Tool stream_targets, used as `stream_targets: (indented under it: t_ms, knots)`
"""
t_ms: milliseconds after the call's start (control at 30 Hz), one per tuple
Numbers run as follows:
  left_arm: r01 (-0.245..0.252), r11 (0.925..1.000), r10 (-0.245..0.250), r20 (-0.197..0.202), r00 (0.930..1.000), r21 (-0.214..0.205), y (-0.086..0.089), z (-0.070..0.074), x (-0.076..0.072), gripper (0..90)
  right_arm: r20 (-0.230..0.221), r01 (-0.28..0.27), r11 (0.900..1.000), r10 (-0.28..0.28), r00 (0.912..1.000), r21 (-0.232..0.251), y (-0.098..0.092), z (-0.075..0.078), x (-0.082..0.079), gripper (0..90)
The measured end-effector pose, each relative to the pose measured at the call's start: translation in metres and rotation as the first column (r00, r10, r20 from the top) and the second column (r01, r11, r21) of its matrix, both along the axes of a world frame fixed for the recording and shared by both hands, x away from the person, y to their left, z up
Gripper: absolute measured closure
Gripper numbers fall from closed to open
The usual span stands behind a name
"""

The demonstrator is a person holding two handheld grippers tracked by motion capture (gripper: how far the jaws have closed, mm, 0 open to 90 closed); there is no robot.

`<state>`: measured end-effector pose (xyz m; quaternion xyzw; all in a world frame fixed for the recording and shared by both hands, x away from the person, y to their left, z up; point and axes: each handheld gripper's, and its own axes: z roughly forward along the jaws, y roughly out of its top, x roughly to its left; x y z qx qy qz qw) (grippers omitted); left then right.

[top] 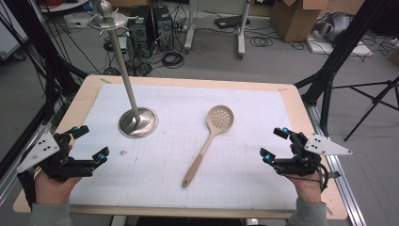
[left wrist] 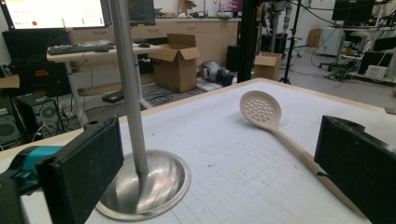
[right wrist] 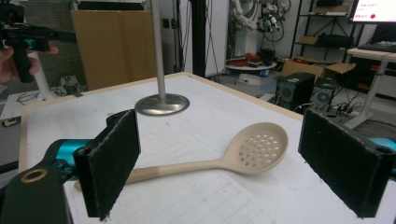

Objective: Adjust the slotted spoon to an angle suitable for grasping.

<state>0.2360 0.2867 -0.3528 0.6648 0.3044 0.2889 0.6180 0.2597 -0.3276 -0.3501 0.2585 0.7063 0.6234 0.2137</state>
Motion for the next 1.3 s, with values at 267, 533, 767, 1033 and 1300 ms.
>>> stream_targets:
  t_ms: [267, 533, 767, 1033, 1300]
  knots:
    - [-0.001, 1.0000, 0.001, -0.003, 1.0000, -0.009, 0.001, -0.001, 0.000, 1.8, -0.018, -0.060, 0.9972, 0.060, 0.9981, -0.044, 0.017, -0.004, 0.007, 15.8]
    - [-0.002, 1.0000, 0.002, -0.009, 1.0000, -0.004, -0.001, -0.002, 0.001, 1.7, -0.030, -0.123, 0.9907, 0.121, 0.9922, -0.059, 0.034, -0.005, 0.020, 37.8]
    - [0.001, 1.0000, -0.001, -0.019, 0.9998, -0.001, -0.002, -0.005, 0.002, 1.8, -0.014, -0.143, 0.9814, 0.143, 0.9897, -0.128, 0.049, -0.009, 0.030, 57.4]
    - [0.003, 1.0000, -0.003, -0.029, 0.9996, 0.002, -0.004, -0.008, 0.002, 1.8, -0.057, -0.187, 0.9680, 0.179, 0.9821, -0.168, 0.067, -0.017, 0.042, 74.6]
    - [0.001, 1.0000, -0.001, -0.038, 0.9993, 0.006, -0.004, -0.011, 0.002, 1.8, -0.112, -0.216, 0.9602, 0.199, 0.9736, -0.177, 0.081, -0.028, 0.058, 87.3]
